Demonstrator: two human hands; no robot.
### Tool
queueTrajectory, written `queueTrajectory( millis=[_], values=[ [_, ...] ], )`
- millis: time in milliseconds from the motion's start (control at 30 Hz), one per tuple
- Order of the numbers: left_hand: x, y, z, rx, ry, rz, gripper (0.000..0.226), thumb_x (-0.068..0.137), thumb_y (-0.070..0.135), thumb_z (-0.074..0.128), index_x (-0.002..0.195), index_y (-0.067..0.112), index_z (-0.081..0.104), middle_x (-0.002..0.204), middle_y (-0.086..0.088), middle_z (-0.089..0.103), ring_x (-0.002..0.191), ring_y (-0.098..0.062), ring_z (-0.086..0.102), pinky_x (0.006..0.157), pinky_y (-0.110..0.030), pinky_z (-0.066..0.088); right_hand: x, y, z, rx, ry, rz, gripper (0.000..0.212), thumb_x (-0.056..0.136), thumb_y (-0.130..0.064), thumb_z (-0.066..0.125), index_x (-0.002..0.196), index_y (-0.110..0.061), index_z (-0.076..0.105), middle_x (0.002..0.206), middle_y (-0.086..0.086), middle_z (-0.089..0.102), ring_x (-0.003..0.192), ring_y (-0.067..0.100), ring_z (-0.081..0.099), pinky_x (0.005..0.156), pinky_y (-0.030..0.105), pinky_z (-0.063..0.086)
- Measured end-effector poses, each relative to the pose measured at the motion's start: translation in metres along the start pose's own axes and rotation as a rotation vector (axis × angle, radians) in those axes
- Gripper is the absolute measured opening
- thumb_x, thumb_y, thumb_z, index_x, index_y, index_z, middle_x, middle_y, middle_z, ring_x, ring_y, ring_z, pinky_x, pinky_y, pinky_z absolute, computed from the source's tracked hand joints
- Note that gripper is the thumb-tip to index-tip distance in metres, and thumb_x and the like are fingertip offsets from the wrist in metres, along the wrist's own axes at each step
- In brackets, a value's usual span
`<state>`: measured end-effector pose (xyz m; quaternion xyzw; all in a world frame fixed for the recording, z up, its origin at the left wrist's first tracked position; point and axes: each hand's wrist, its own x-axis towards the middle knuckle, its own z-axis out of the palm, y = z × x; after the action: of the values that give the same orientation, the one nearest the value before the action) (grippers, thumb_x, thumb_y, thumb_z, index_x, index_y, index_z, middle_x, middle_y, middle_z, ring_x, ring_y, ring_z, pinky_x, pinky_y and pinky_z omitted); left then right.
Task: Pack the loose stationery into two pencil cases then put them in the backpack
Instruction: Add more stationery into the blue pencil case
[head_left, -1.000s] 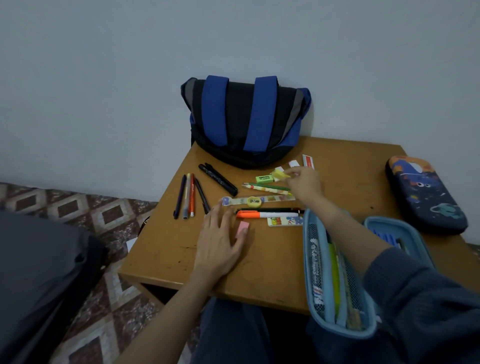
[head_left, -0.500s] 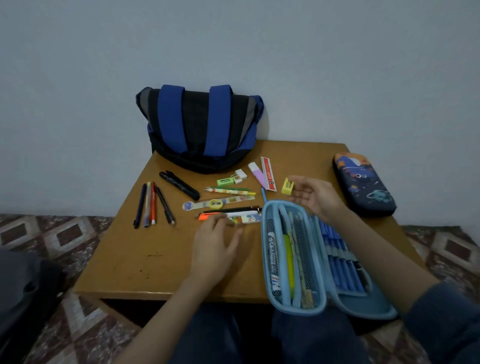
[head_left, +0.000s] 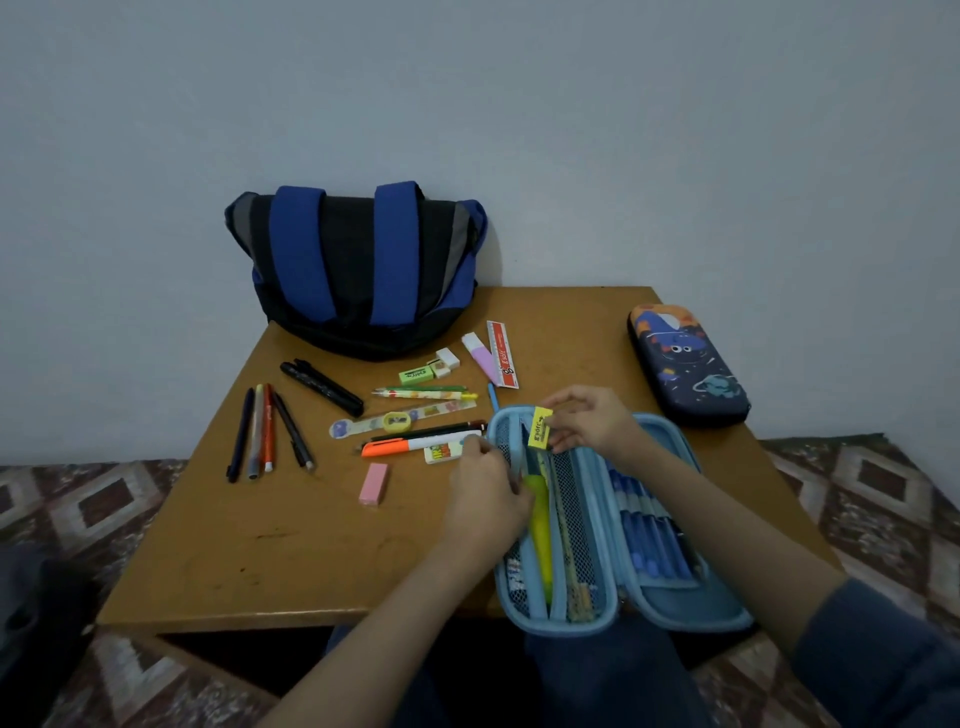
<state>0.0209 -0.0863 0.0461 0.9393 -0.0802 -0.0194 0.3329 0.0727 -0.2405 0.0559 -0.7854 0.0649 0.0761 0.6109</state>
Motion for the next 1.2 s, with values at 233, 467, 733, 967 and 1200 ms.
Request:
queueTrajectory(
  millis=[233,467,733,967,1200],
  values=[
    [0.008,-0.013,-0.005,-0.206,0.04,-0.15,0.013,0.083,0.013,0.067,0.07,0.009,0.067,0.104,-0.001,0.049,0.101,-0.01,0.048,0.083,-0.02,0.038,0.004,0.001,0.012,-0.22,-0.047,-0.002,0.018,0.084,0.009,0.059,0.08,-0.008,0.055,0.066,0.007,0.059,0.048,0.007,0.057,0.047,0.017,0.048],
    [0.01,-0.018,-0.001,-0.263,0.032,-0.15,0.016,0.081,0.01,0.067,0.066,0.014,0.066,0.11,0.0,0.051,0.106,-0.011,0.049,0.085,-0.021,0.039,0.001,-0.002,0.018,-0.625,-0.094,-0.087,0.025,0.08,-0.007,0.071,0.105,-0.003,0.069,0.073,-0.004,0.058,0.062,0.003,0.049,0.053,0.008,0.036],
    [0.008,-0.022,-0.001,-0.259,0.045,-0.063,0.009,0.084,0.016,0.066,0.076,0.013,0.069,0.104,0.004,0.052,0.097,-0.006,0.05,0.079,-0.016,0.041,0.0,0.0,0.027,-0.722,-0.021,-0.118,0.029,0.081,-0.013,0.071,0.109,-0.005,0.067,0.093,0.008,0.065,0.078,0.01,0.052,0.053,0.008,0.035],
    [0.006,-0.037,0.001,-0.026,-0.004,-0.013,0.066,0.071,0.05,0.073,0.125,0.025,0.047,0.124,0.009,0.039,0.117,-0.007,0.038,0.096,-0.025,0.04,0.007,-0.005,0.026,-0.637,0.082,-0.145,0.011,0.084,-0.001,0.063,0.09,-0.002,0.072,0.091,0.009,0.071,0.069,0.007,0.059,0.058,0.009,0.044],
    [0.012,-0.057,-0.011,0.023,0.101,0.077,0.067,0.078,0.057,0.061,0.133,0.024,0.042,0.141,0.007,0.033,0.132,-0.01,0.028,0.107,-0.029,0.03,0.039,-0.022,0.049,-0.598,0.141,-0.215,0.013,0.085,-0.004,0.061,0.084,-0.008,0.073,0.09,0.007,0.07,0.08,0.013,0.061,0.073,0.027,0.054]
  ],
)
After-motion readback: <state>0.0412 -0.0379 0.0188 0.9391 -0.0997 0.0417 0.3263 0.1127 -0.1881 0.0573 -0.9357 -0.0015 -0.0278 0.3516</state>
